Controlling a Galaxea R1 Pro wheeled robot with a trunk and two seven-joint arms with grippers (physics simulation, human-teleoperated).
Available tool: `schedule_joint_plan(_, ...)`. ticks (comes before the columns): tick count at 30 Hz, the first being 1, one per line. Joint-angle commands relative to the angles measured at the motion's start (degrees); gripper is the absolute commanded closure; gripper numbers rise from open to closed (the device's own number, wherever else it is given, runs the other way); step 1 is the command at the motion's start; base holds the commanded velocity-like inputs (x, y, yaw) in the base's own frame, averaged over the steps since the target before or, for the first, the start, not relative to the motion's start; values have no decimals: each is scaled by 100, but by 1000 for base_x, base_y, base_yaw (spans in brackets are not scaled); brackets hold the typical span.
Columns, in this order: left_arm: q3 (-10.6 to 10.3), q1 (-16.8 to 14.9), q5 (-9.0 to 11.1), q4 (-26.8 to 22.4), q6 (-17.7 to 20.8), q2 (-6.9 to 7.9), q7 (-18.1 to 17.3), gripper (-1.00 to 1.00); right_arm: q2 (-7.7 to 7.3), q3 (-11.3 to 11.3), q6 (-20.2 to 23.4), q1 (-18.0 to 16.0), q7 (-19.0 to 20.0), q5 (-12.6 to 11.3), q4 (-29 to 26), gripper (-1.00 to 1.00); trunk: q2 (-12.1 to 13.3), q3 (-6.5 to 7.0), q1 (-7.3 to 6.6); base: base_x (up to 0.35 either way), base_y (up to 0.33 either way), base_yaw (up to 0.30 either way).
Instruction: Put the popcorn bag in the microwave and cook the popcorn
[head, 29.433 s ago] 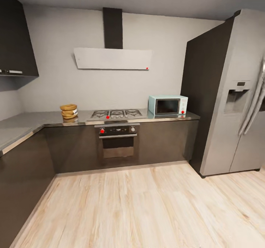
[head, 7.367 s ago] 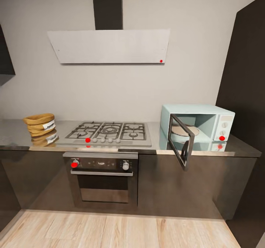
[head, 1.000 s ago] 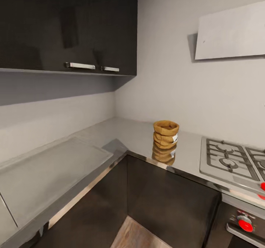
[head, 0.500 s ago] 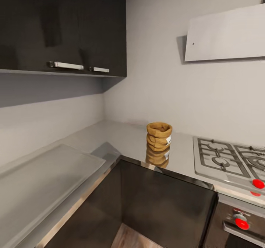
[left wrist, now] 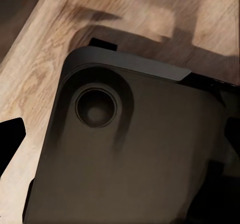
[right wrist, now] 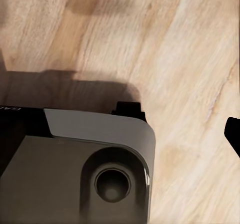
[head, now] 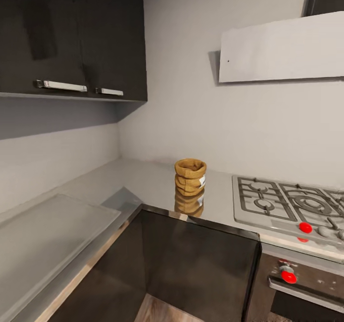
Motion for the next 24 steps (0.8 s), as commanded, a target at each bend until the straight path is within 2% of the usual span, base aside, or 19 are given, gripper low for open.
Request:
schedule_joint_plan(1,19,2,22,-7,-10,-1,-1,-100,-5,-48,-28,-7,6,37,18,-100,-3,-2,0,0,0,-222)
schedule_joint_plan(24,31,2,26,-7,-8,-1,-1,-100,-16,-57,-42,-6,6,22,18,-100,-3,-9,0,0,0,-273)
